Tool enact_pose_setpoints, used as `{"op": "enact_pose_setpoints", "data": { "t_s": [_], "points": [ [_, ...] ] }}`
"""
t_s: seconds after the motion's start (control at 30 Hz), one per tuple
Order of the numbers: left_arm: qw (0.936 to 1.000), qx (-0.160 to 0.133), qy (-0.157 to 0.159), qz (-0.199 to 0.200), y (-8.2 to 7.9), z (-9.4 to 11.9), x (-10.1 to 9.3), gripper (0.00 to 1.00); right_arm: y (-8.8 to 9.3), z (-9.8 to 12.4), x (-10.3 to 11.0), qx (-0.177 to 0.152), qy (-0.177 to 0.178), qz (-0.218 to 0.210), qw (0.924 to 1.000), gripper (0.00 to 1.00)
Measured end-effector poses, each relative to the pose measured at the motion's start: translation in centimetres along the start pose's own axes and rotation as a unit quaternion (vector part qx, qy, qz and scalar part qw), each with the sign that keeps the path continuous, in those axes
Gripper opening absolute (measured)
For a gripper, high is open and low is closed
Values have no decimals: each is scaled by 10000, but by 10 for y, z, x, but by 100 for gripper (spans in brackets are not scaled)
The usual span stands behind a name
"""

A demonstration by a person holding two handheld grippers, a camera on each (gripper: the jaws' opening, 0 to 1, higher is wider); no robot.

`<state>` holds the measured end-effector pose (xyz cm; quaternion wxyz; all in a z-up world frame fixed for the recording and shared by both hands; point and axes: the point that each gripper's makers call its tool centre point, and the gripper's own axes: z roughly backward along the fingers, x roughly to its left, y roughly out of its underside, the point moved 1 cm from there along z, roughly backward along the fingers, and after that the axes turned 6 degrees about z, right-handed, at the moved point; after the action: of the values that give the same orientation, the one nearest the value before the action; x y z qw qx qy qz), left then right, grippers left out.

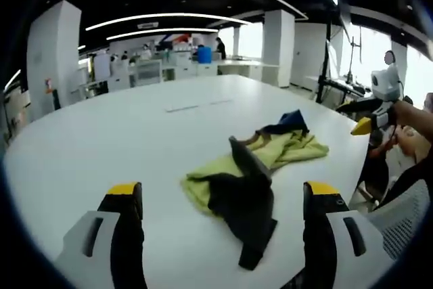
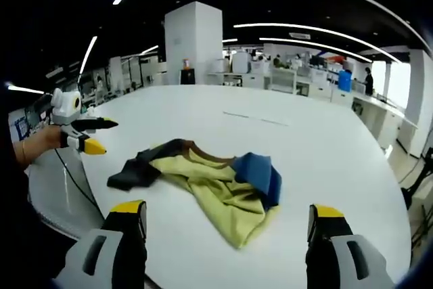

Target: Fold the garment on the visible template until the final outline fits inside the template.

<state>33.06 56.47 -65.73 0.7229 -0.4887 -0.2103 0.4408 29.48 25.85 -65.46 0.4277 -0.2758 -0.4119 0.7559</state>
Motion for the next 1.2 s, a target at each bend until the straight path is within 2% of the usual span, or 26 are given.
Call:
{"op": "enact_pose_setpoints", "data": {
  "t_s": [0.47, 0.63, 1.2],
  "points": [
    [10000, -45, 5, 25, 0, -1, 2, 99, -3, 1, -7, -20, 96, 38, 9999, 99],
    [10000, -31, 3, 23, 0, -1, 4, 99, -6, 2, -10, -101, 177, 29, 9998, 96],
    [9999, -124, 57, 96, -4, -1, 3, 94, -3, 4, -10, -68, 197, 6, 9998, 92]
  ]
}}
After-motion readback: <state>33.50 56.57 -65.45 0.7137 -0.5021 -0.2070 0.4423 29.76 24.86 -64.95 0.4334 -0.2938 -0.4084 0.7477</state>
